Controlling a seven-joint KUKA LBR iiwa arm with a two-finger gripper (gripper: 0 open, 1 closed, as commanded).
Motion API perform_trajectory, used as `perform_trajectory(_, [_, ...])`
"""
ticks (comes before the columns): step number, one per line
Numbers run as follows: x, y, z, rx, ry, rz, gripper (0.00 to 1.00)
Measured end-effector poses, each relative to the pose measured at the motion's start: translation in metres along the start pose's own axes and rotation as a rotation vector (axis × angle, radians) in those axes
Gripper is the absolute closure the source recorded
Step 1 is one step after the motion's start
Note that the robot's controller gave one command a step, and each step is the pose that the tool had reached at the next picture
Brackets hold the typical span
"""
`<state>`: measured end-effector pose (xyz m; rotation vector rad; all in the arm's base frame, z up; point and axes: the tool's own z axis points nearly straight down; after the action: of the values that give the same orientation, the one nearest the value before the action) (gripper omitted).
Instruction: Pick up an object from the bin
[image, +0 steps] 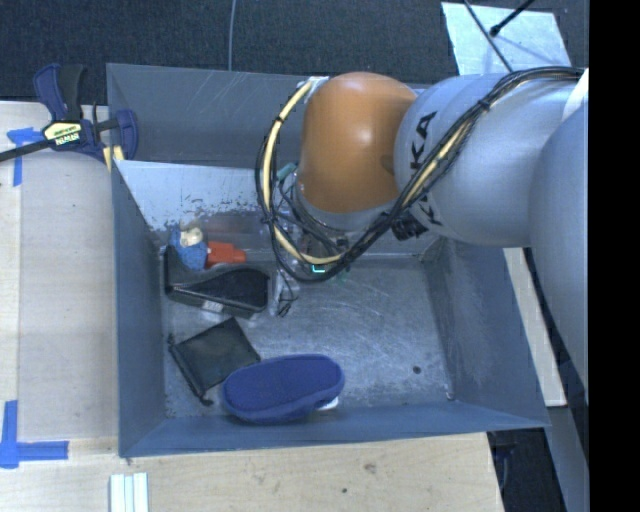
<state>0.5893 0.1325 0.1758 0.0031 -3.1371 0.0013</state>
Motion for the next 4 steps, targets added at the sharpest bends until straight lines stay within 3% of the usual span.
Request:
perform_trajectory(1, [-0.013, 0.063, 0.100, -0.001, -0.028, -0.356, 0.00])
perform_trajectory(2, [0.023, 0.108, 0.072, 0.005, -0.011, -0.709, 0.00])
perform_trajectory(3, [0.028, 0.094, 0.069, 0.002, -0.008, -1.168, 0.00])
perform_trajectory(4, [0.047, 0.099, 0.105, 0.004, -0.010, -1.665, 0.00])
